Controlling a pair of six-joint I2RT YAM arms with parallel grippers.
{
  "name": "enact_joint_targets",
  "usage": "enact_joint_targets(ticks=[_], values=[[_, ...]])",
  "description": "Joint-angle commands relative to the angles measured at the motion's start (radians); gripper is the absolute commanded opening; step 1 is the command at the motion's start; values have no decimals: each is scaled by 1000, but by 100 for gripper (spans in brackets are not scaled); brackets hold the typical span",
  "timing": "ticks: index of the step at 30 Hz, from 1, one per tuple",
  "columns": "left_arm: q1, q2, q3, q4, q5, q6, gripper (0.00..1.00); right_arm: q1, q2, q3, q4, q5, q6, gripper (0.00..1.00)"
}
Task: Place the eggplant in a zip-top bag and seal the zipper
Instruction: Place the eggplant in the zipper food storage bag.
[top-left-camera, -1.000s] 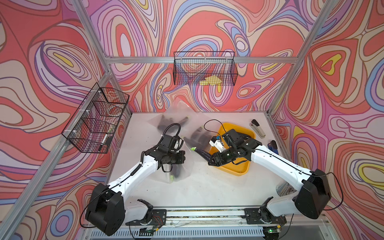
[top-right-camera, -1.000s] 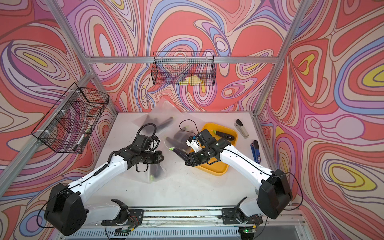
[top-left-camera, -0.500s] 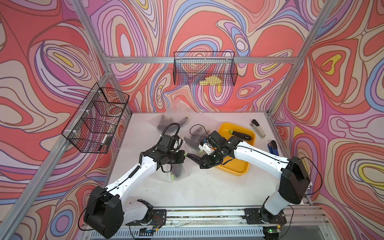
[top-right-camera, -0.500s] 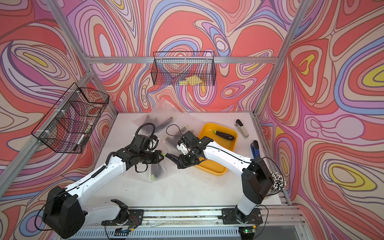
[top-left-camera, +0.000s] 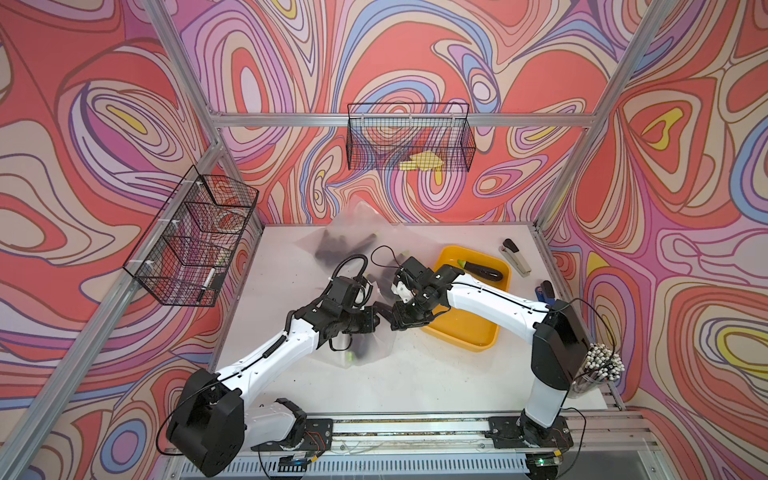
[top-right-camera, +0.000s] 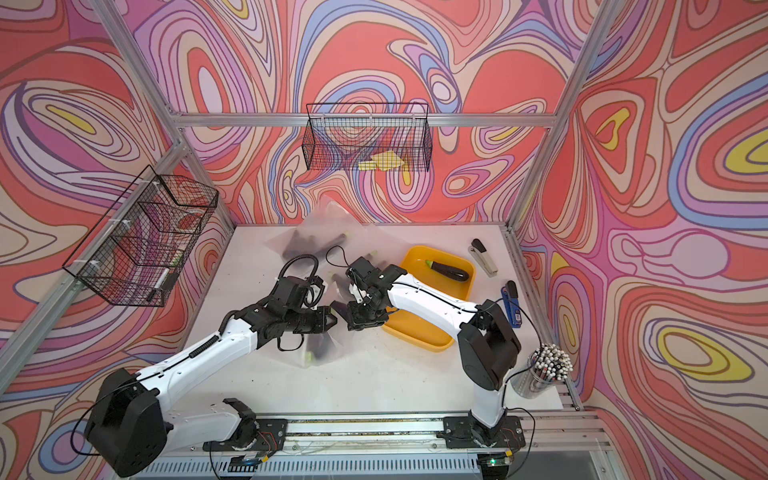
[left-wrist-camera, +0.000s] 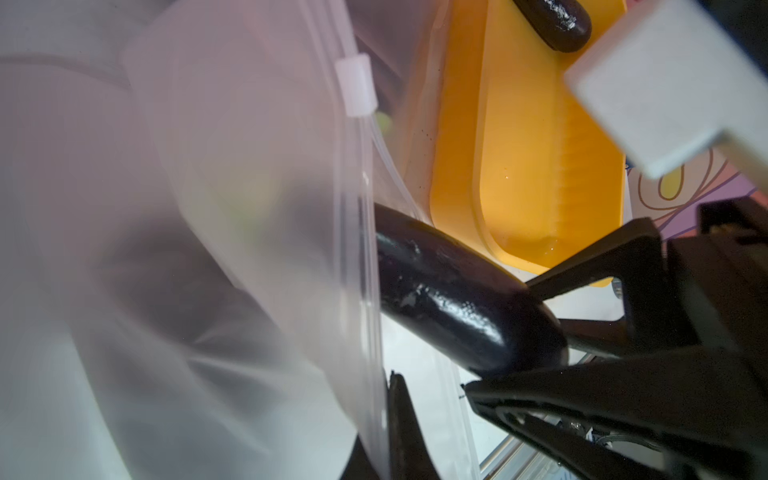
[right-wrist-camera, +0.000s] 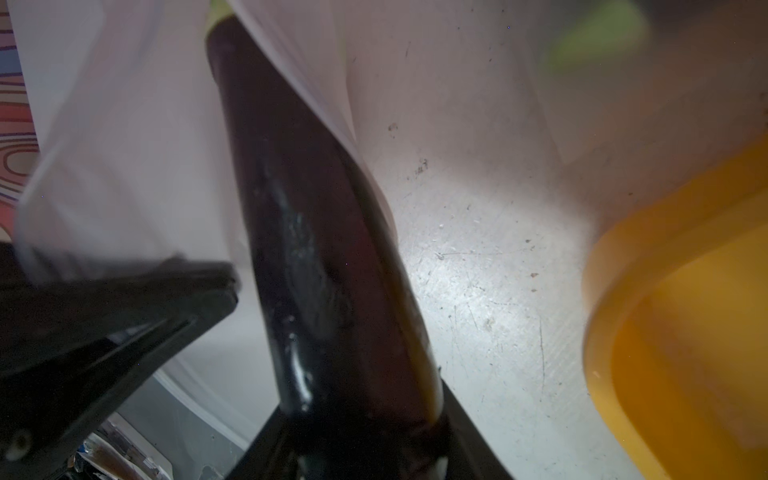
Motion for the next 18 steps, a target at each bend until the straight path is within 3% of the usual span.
enact_joint_targets(ticks=[1, 7, 14, 18], values=[[-2, -33, -30, 44, 5, -36, 0, 19, 48, 53, -15, -17, 60, 46], [-1, -46, -35, 38, -54, -66, 0, 62, 96, 112, -17, -26, 103, 46], [-1, -28, -1, 60, -81, -82, 0, 92, 88, 63, -31, -38, 151, 47], [-1, -23, -12, 74, -70, -107, 0, 95, 92, 86, -27, -58, 171, 57]])
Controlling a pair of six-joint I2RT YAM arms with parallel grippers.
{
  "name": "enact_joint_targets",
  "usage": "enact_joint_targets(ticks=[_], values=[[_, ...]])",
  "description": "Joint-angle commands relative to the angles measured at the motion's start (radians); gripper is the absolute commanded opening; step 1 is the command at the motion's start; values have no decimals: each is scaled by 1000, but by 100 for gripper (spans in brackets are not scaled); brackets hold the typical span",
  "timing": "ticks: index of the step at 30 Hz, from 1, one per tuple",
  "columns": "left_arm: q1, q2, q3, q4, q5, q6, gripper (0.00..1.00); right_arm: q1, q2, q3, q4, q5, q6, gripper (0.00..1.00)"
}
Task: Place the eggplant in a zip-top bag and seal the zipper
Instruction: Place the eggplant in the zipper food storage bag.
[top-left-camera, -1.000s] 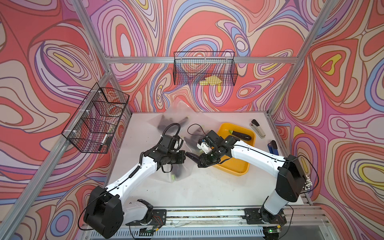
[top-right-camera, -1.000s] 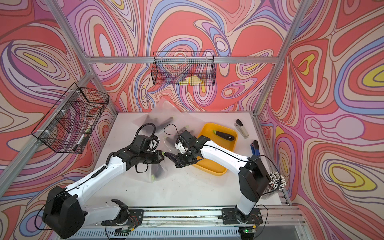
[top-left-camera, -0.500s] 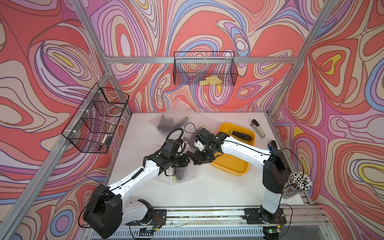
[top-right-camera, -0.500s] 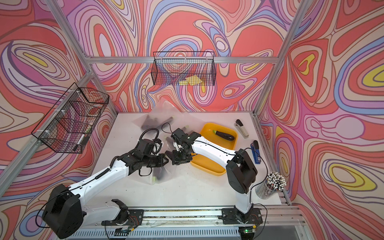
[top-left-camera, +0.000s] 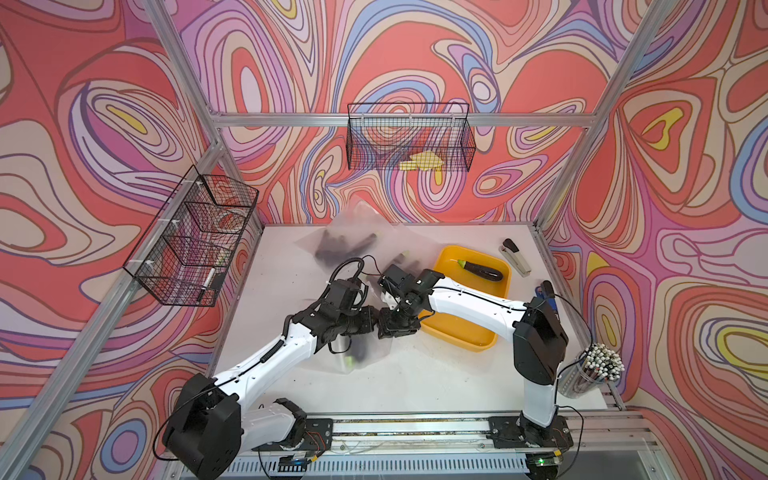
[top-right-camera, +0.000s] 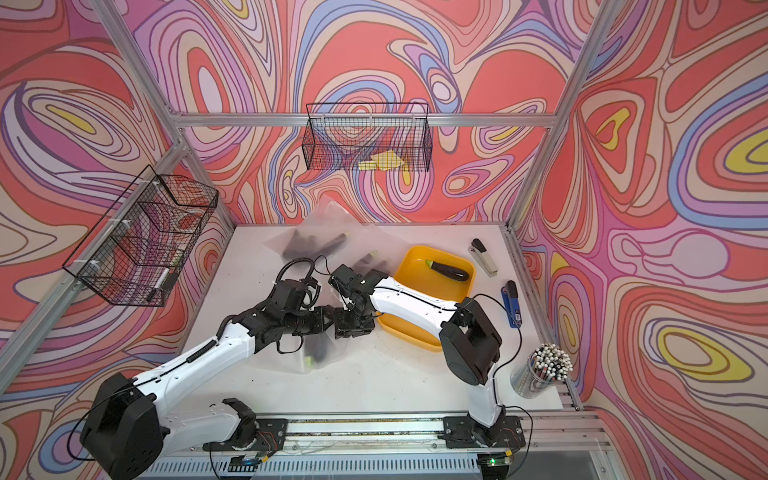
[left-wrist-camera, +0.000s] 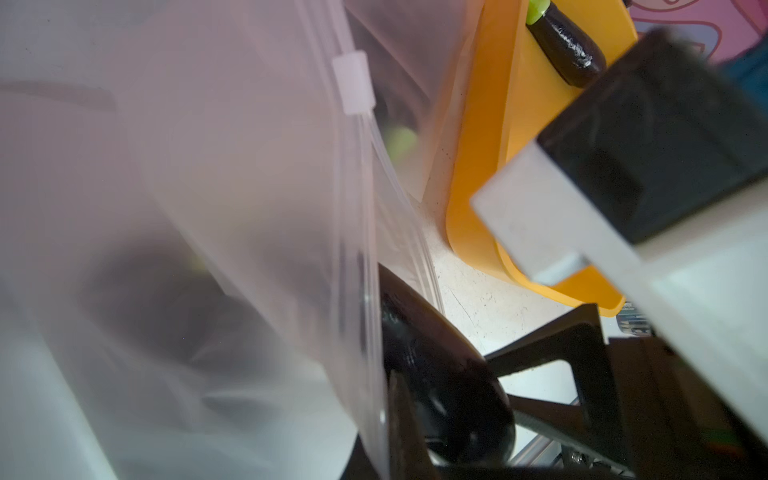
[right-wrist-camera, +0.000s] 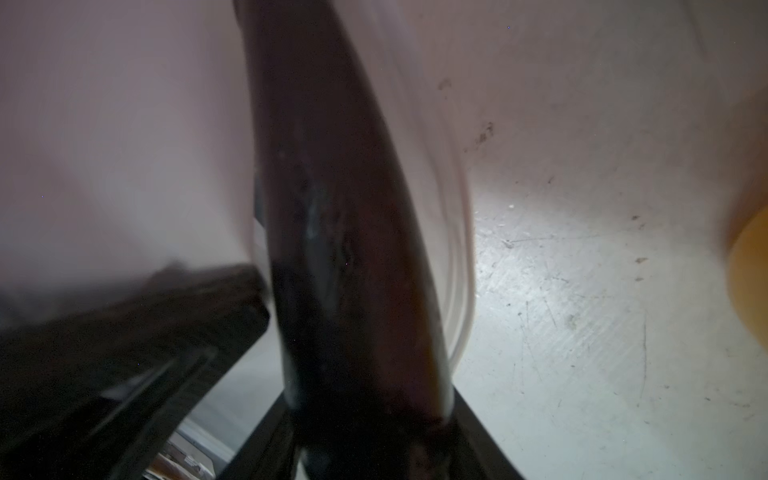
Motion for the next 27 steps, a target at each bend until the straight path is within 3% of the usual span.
enact_joint_targets(ticks=[1, 9, 12, 17, 21, 27], values=[[-1, 13, 21, 40, -7, -31, 0, 10, 4, 21, 5, -40, 27, 59], [-1, 4, 10, 32, -26, -5, 0, -15, -32, 59, -37, 11, 15, 63], [-1, -8, 0, 34, -21, -5, 0, -48, -71, 21, -7, 35, -2, 57], [-1, -22, -2, 36, -5, -6, 0, -53, -87, -29, 51, 36, -5, 36], [-1, -24, -4, 32, -3, -3, 0, -53, -118, -58, 80, 68, -3, 35], [-1, -45, 2, 38, 8, -11, 0, -47, -111, -112, 197, 11, 17, 33]])
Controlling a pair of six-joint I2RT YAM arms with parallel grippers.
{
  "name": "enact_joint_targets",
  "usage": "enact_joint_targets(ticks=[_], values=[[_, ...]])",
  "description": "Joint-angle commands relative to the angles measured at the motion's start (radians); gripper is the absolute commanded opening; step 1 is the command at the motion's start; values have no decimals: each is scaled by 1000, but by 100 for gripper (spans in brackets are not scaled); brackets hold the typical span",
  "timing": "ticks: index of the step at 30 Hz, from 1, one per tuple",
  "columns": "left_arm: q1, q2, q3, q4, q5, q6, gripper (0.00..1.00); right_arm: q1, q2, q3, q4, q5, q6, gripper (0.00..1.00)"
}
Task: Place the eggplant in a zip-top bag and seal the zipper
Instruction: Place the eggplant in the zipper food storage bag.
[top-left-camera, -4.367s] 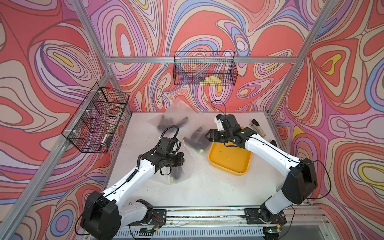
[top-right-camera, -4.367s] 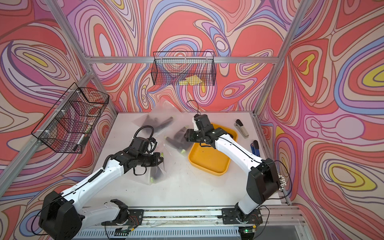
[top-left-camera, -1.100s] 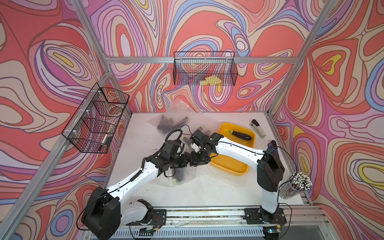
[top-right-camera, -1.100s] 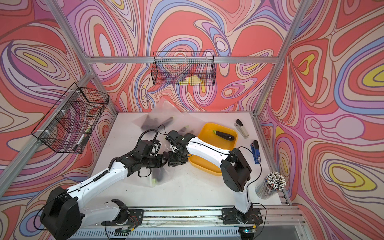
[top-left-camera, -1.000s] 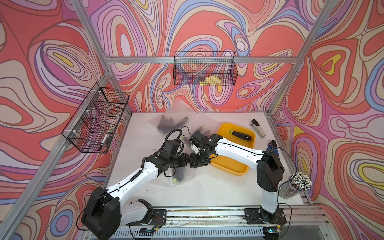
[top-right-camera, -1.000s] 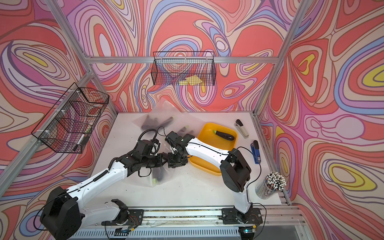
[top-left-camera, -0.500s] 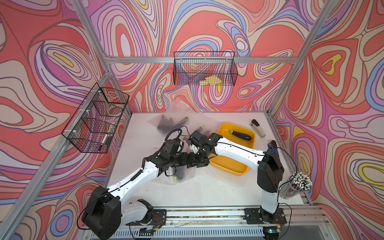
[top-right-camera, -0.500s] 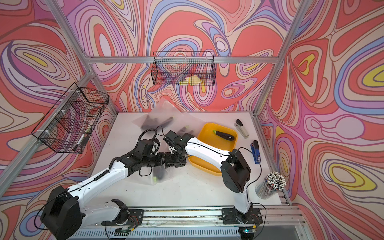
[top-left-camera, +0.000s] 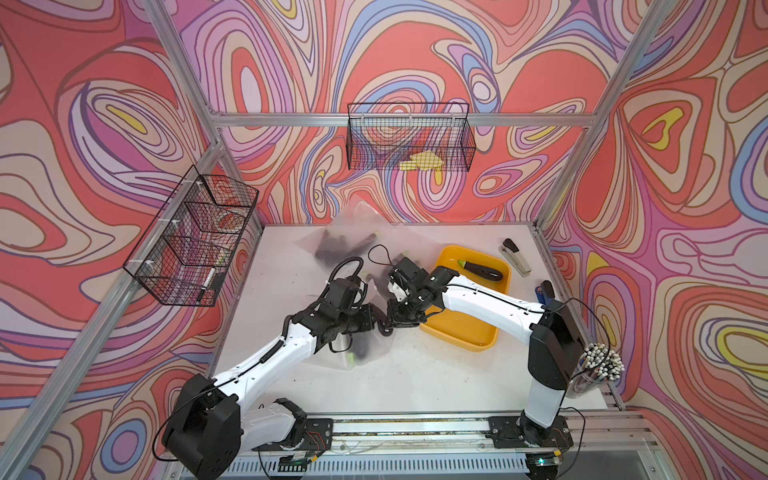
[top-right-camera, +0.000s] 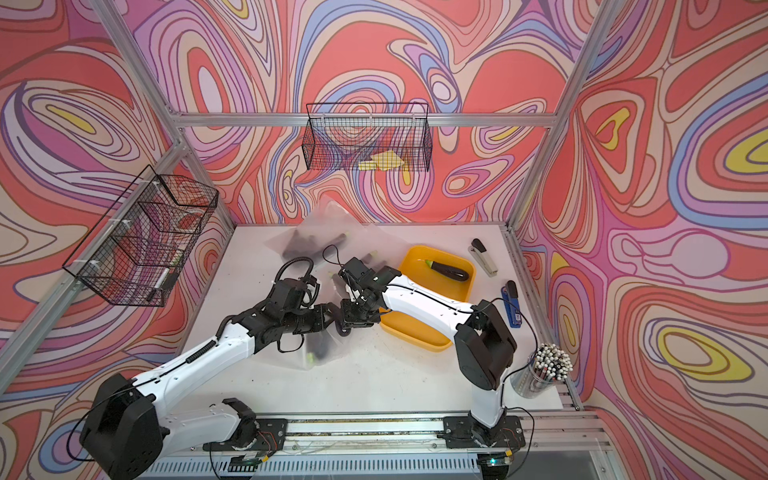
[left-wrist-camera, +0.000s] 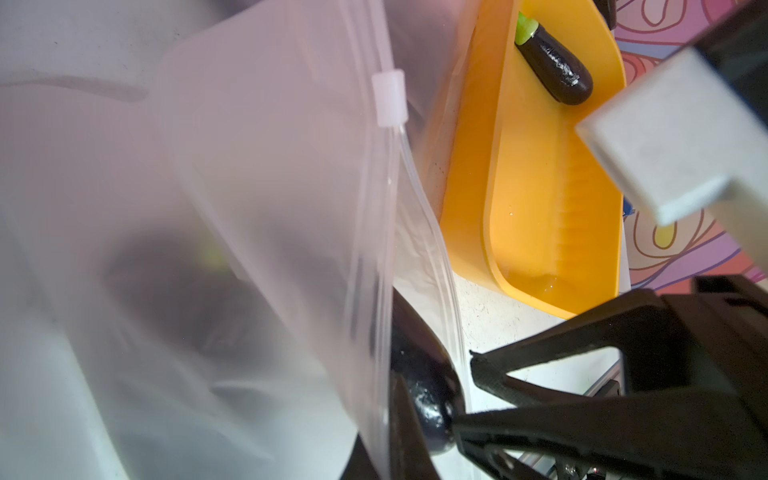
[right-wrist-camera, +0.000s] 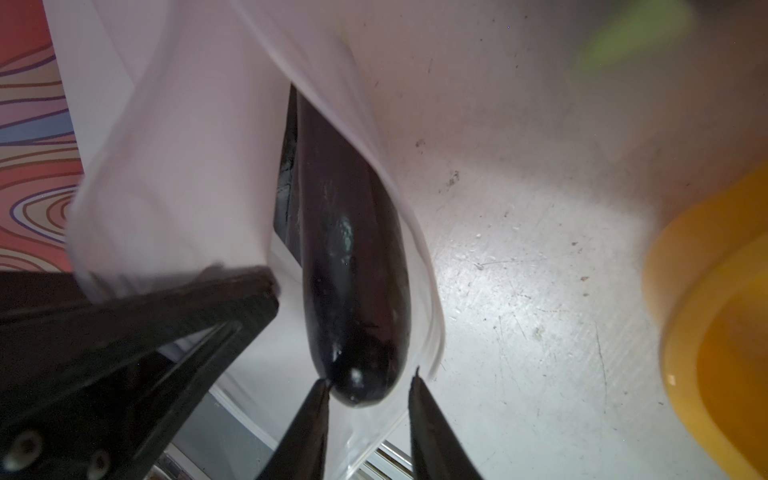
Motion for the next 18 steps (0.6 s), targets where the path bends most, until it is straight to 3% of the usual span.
enact_joint_targets(ticks=[1, 7, 10, 13, 18], values=[[-1, -36, 7, 16, 22, -1, 0, 11, -16, -33, 113, -19, 24, 33], [0, -68, 28, -17, 6, 2, 0, 43, 12, -11, 148, -22, 32, 32], [3, -55, 28, -25, 22, 8, 0, 41, -22, -40, 225, -69, 53, 39], [10, -73, 1, 20, 46, -20, 0, 29, -9, -17, 186, -86, 57, 42], [33, -56, 24, -46, -1, 14, 0, -46, -88, -50, 190, -70, 63, 47]])
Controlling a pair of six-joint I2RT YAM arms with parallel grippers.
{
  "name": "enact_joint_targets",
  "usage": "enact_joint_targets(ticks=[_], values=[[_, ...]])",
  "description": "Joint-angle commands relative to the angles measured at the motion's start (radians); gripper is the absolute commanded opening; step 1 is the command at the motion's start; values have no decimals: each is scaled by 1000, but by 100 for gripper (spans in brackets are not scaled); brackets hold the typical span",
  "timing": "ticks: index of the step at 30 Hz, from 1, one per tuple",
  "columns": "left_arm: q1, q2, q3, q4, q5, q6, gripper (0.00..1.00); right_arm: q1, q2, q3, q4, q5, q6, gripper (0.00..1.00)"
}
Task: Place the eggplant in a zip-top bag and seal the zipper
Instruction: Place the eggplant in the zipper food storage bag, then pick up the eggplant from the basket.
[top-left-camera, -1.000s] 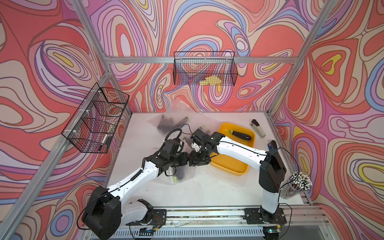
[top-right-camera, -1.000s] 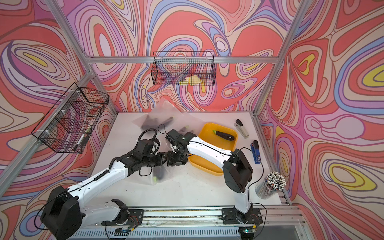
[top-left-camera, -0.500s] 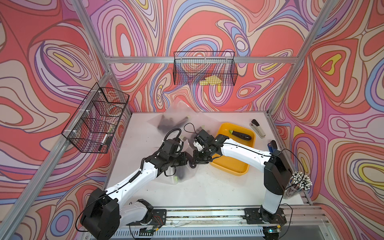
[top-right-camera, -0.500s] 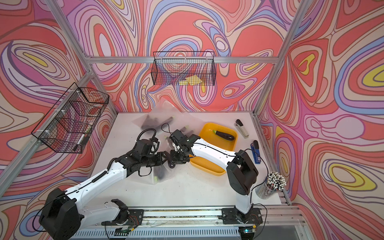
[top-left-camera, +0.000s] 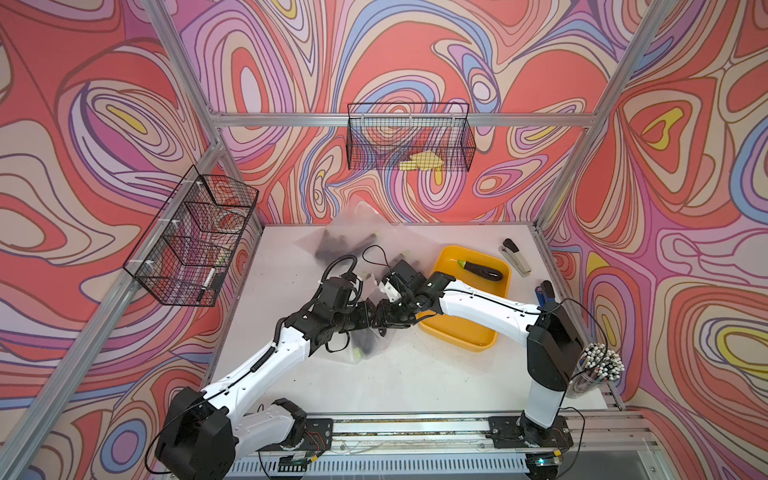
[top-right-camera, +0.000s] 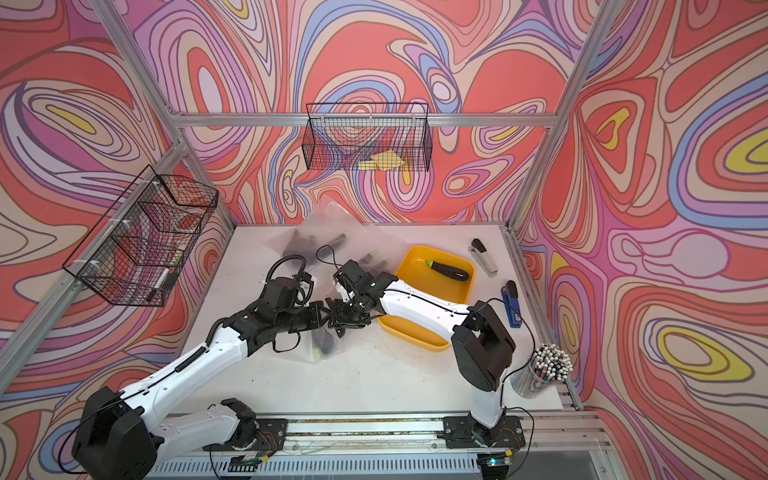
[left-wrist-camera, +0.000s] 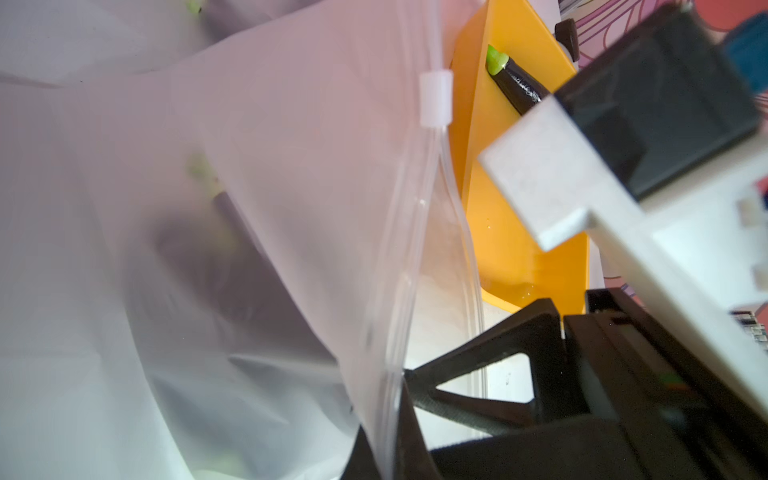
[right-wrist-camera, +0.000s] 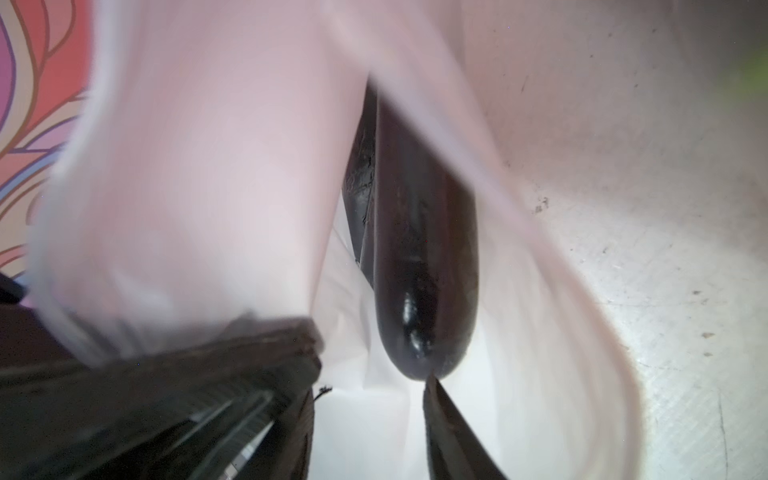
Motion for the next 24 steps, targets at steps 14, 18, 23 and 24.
enact_joint_targets(ticks=[14, 18, 23, 24], values=[[6, 41, 36, -65, 12, 39, 0, -549, 79, 64, -116, 712, -528, 68], [7, 29, 48, -96, 1, 61, 0, -681, 163, 98, -46, 681, -583, 72], [8, 20, 31, -97, -17, 57, 0, -757, 203, 89, 84, 604, -610, 72], [7, 22, 27, -91, -14, 52, 0, -759, 210, 96, 96, 583, -607, 72]])
